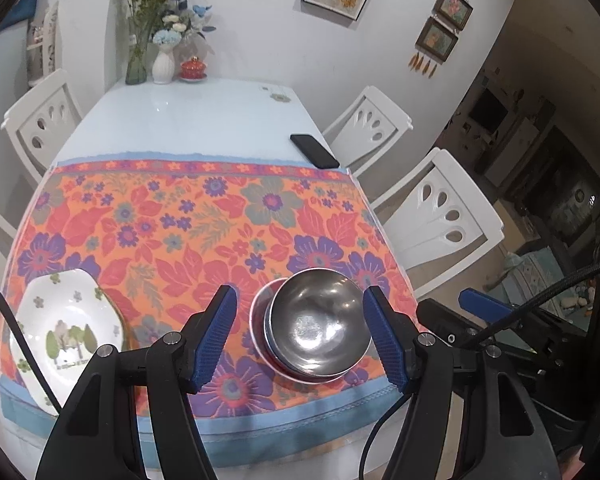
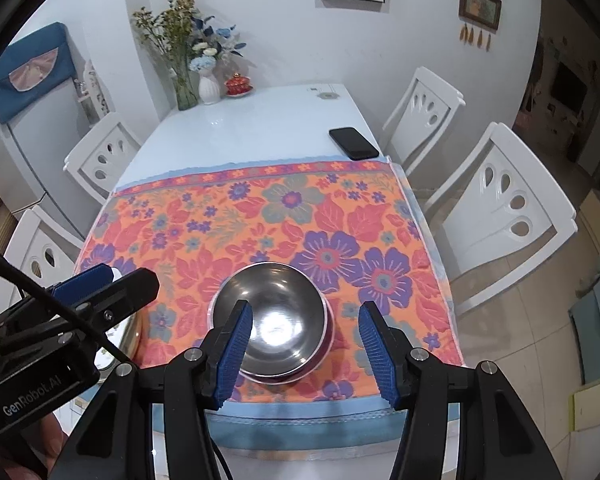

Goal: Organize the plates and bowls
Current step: 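Move both tools to the rim of the nested bowl stack, then close both tools on the bowl stack rim and lift it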

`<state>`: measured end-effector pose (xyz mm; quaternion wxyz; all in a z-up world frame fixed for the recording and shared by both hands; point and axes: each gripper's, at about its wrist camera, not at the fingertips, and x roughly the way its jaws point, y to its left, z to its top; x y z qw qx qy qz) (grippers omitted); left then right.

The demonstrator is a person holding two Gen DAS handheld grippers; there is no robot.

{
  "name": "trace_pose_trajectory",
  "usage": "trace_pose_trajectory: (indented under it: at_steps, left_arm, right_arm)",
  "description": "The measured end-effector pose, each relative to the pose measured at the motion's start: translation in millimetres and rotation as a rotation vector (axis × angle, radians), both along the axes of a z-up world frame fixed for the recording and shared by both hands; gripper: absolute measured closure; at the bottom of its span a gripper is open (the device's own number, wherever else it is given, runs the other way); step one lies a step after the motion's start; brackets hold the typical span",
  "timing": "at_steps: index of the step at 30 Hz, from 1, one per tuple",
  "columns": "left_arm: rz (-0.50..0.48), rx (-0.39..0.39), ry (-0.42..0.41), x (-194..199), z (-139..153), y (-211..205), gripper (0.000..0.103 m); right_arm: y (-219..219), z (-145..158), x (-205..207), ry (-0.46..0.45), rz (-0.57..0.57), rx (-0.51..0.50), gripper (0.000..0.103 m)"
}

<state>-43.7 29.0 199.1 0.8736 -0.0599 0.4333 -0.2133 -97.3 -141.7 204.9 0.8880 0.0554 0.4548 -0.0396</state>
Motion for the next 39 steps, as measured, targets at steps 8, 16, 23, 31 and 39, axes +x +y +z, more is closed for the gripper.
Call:
trace_pose_trajectory:
  at_steps: [8,16,23,31,39]
  left_arm:
    - [0.012,0.026,0.076,17.9,-28.9,-15.0,0.039]
    - [0.052,0.014,0.187,37.3,-64.7,-18.9,0.036]
    - [0.092,-0.011,0.261,48.3,-99.9,-14.7,0.036]
    - [0.124,-0.065,0.330,56.5,-132.9,-7.0,0.036]
    - [0.120,-0.090,0.351,66.8,-157.0,-7.5,0.038]
  right_arm:
    - [-19.3,-25.5,17.5,0.058,0.009,0.015,0.050]
    - [-44.4,-60.9,35.8,0.135,0.003,0.063,0.050]
    - [-58.7,-97.3,50.8,0.219,0.026,0.138,0.050]
    - [-58.6,-140.9,67.0,0.313,0.034,0.300,0.050]
    - [-61.2,-176.5,86.4,0.364,0.049,0.456,0.050]
